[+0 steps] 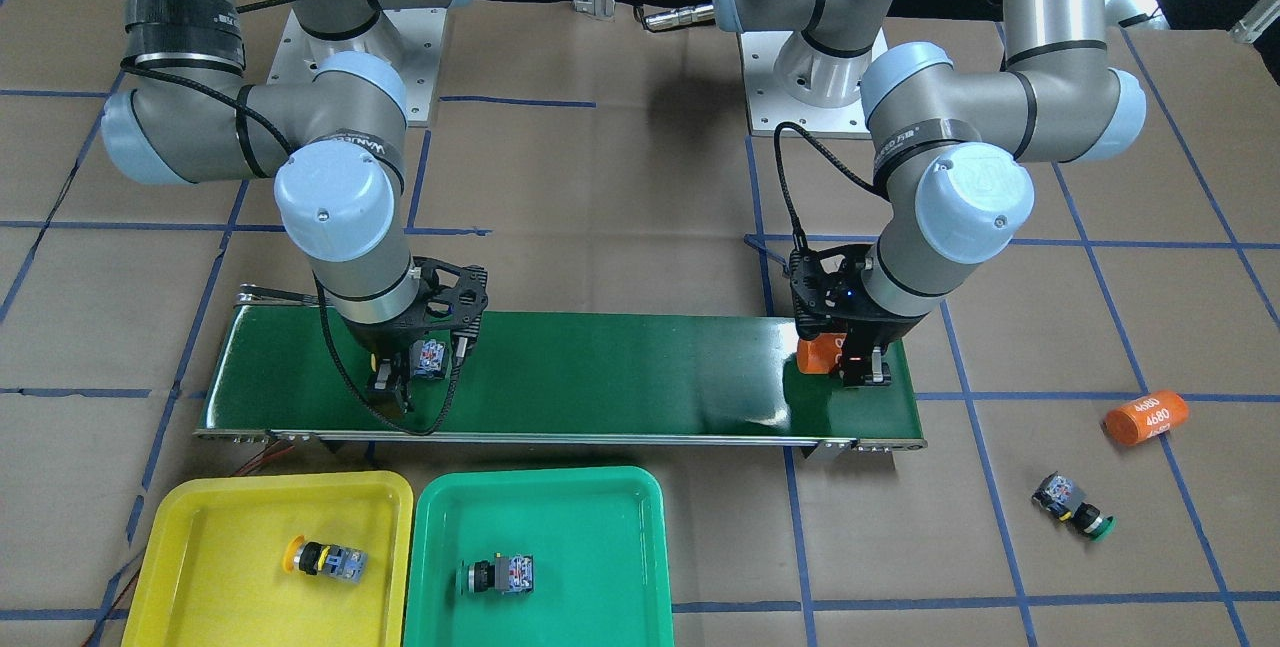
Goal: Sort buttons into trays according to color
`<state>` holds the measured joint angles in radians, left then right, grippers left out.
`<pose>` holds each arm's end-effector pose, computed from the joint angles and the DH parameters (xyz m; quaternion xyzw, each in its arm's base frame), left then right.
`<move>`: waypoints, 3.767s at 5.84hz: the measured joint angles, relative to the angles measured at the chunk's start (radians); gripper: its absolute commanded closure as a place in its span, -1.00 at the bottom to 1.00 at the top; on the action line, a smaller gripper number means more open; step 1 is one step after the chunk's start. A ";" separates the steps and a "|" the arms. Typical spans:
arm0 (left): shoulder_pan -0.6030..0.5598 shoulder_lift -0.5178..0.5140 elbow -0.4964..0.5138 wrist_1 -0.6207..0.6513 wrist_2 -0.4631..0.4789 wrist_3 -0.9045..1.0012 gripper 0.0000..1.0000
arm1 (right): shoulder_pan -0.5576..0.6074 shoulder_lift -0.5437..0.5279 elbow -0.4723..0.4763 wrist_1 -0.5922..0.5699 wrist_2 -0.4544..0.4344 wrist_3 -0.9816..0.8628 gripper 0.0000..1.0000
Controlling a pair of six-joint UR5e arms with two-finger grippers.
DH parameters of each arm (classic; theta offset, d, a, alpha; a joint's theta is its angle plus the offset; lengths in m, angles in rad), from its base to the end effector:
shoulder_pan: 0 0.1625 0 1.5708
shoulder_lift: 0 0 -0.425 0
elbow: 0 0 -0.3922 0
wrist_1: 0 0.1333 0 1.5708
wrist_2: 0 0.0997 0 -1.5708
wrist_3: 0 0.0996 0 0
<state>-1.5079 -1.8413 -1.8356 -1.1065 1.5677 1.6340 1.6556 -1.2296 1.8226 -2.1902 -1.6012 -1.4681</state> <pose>-0.0992 -0.5506 0.2656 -0.7067 -0.7066 -0.0223 0.0277 0.1781 -0.5567 0.2469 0.7005 -0.7134 0.0005 0.0201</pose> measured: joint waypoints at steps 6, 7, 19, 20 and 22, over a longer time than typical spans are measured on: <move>0.151 0.030 0.002 -0.005 0.010 0.023 -0.97 | -0.122 -0.069 0.008 0.041 -0.090 -0.092 0.93; 0.258 0.031 0.004 -0.005 0.006 0.033 -0.97 | -0.123 -0.090 -0.017 0.055 -0.087 -0.084 0.93; 0.609 -0.322 0.233 0.179 0.044 0.188 0.88 | -0.144 0.316 -0.657 0.188 -0.005 0.045 -1.00; 0.609 -0.321 0.233 0.180 0.044 0.191 1.00 | -0.141 0.243 -0.662 0.327 -0.004 0.091 -1.00; 0.605 -0.311 0.236 0.177 0.044 0.193 1.00 | -0.126 0.075 -0.648 0.603 0.004 0.282 -1.00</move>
<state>-0.9033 -2.1523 -1.5994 -0.9293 1.6114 1.8266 1.5293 -1.1545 1.1744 -1.5868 -1.5970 -1.1862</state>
